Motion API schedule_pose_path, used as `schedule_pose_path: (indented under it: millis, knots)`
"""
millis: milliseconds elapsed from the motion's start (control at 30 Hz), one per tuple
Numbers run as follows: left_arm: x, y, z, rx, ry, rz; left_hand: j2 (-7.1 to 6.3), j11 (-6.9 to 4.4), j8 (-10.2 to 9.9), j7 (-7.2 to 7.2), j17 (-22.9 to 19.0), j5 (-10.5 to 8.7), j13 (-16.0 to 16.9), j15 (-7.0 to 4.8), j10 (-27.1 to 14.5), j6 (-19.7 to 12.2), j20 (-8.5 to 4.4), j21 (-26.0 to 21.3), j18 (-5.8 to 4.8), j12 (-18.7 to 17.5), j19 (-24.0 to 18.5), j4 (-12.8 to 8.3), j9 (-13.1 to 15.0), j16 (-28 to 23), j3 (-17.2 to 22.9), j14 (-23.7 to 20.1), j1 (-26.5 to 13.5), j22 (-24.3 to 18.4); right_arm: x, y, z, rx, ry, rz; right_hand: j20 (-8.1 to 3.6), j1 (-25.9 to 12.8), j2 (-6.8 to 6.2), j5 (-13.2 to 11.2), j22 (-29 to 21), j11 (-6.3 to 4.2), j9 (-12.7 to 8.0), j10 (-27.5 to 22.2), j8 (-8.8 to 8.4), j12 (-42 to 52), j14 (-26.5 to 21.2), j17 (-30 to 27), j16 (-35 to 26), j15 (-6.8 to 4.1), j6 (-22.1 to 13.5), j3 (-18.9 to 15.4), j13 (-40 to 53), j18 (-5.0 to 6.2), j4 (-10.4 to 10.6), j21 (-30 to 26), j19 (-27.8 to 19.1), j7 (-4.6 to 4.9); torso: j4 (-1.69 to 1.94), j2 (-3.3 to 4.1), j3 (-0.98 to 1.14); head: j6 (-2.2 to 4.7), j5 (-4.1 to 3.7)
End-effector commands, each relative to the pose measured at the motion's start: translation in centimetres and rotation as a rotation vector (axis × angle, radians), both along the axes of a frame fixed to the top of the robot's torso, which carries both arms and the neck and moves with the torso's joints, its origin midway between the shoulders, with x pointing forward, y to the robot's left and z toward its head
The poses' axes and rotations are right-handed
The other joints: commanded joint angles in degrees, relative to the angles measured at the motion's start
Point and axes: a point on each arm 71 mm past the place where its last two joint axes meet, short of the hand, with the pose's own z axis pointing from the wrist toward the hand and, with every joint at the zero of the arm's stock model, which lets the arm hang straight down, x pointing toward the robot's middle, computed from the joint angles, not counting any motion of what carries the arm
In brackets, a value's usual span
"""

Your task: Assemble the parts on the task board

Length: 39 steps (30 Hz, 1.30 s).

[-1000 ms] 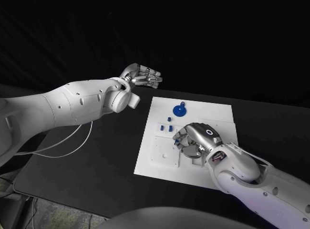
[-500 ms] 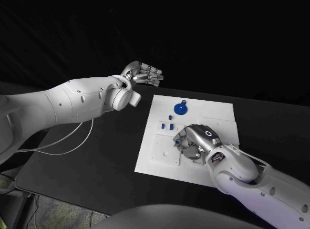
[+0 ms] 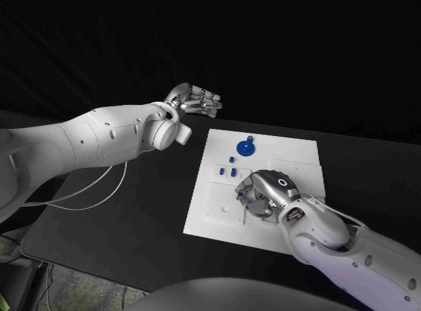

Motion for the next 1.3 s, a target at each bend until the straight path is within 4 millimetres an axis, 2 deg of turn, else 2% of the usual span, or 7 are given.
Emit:
schedule_pose_path:
  millis: [33, 233, 467, 700, 1067, 1167, 1300]
  knots:
    - [0.0, -0.2, 0.1, -0.014, -0.009, -0.012, -0.02, 0.35, 0.27, 0.32, -0.08, 0.3, -0.03, -0.13, -0.24, 0.0, -0.09, 0.33, -0.35, -0.05, -0.31, 0.02, 0.05, -0.21, 0.23, -0.41, -0.77, 0.05, -0.1, 0.1, -0.2, -0.024, -0.001, 0.005, -0.29, 0.54, 0.19, -0.19, -0.05, -0.1, 0.05, 0.6, 0.24, 0.2, -0.08, -0.11, 0.24, -0.34, 0.35, 0.0, 0.05, 0.71, -0.09, 0.21, 2.87, 0.04, 0.01, 0.0, -0.03, -0.05, 0.0]
    - [0.0, -0.2, 0.1, -0.014, -0.008, -0.012, -0.02, 0.35, 0.27, 0.32, -0.08, 0.3, -0.03, -0.13, -0.24, 0.0, -0.09, 0.33, -0.35, -0.05, -0.31, 0.02, 0.05, -0.21, 0.23, -0.41, -0.77, 0.05, -0.1, 0.0, -0.7, -0.052, 0.012, 0.004, -0.3, 0.56, 0.24, -0.42, -0.06, -0.1, 0.05, 0.58, 0.24, 0.19, -0.09, -0.13, 0.27, -0.36, 0.34, -0.07, 0.04, 0.69, -0.14, 0.22, 2.85, 0.04, -0.01, -0.02, -0.02, -0.07, -0.13]
    - [0.0, -0.3, 0.1, -0.014, -0.006, -0.014, -0.02, 0.35, 0.27, 0.32, -0.08, 0.3, -0.03, -0.13, -0.24, 0.0, -0.09, 0.33, -0.35, -0.05, -0.31, 0.02, 0.05, -0.21, 0.23, -0.41, -0.77, 0.05, -0.4, 0.1, -0.9, -0.068, 0.022, 0.013, -0.3, 0.57, 0.28, -0.59, -0.07, -0.1, 0.04, 0.56, 0.23, 0.19, -0.1, -0.16, 0.28, -0.36, 0.34, -0.13, 0.04, 0.67, -0.18, 0.2, 2.83, 0.04, 0.02, 0.01, -0.02, -0.44, 0.19]
    - [0.0, -0.3, 0.1, -0.014, -0.005, -0.014, -0.02, 0.35, 0.27, 0.32, -0.08, 0.3, -0.03, -0.13, -0.24, 0.0, -0.09, 0.33, -0.35, -0.05, -0.31, 0.02, 0.05, -0.21, 0.23, -0.41, -0.77, 0.05, -0.6, 0.3, -1.2, -0.095, 0.033, 0.018, -0.31, 0.58, 0.36, -0.77, -0.11, -0.09, 0.04, 0.54, 0.23, 0.19, -0.12, -0.2, 0.27, -0.36, 0.32, -0.17, 0.04, 0.66, -0.22, 0.1, 2.82, 0.04, 0.04, -0.03, -0.06, -0.68, 0.2]
    - [0.1, -0.2, 0.1, -0.012, 0.002, -0.012, 0.02, 0.38, 0.27, 0.34, -0.08, 0.14, -0.03, -0.09, -0.36, -0.06, -0.03, 0.21, -0.27, -0.05, -0.42, 0.02, 0.05, -0.22, 0.11, -0.52, -0.69, 0.78, -0.7, 0.5, -1.4, -0.126, 0.043, 0.015, -0.31, 0.43, 0.44, -1.21, -0.38, 0.01, -0.04, 0.19, 0.18, 0.1, -0.25, -0.34, 0.16, -0.35, 0.0, -0.32, -0.01, 0.68, -0.18, -0.69, 2.69, 0.16, 0.0, -0.02, -0.05, -0.72, 0.24]
    - [0.1, -0.3, 0.0, -0.012, 0.003, -0.012, 0.02, 0.38, 0.27, 0.34, -0.08, 0.14, -0.03, -0.09, -0.36, -0.06, -0.03, 0.21, -0.27, -0.05, -0.42, 0.02, 0.05, -0.22, 0.11, -0.52, -0.69, 0.78, -0.7, 0.6, -1.5, -0.134, 0.048, 0.016, -0.18, 0.37, -0.17, 0.03, -0.59, 0.17, -0.17, -0.71, 0.19, 0.13, -0.29, -0.4, 0.12, -0.21, -0.83, -2.23, -0.02, 0.71, -0.11, -1.16, 2.7, 0.33, 0.02, -0.01, -0.04, -0.74, 0.24]
    - [0.1, -0.2, 0.0, -0.011, 0.004, -0.011, 0.03, 0.38, 0.26, 0.35, -0.08, 0.0, -0.03, -0.08, -0.38, -0.09, -0.01, 0.19, -0.26, -0.04, -0.42, 0.05, 0.05, -0.22, 0.06, -0.55, -0.68, 0.85, -0.7, 0.7, -1.5, -0.133, 0.054, 0.018, 0.12, 0.41, -0.61, 0.95, -1.05, 0.46, -0.37, -2.18, 0.16, 0.11, -0.28, -0.51, 0.17, 0.11, -2.52, -8.14, -0.09, 0.89, 1.0, -1.92, 2.76, 0.52, 0.01, -0.02, -0.03, -0.8, 0.24]
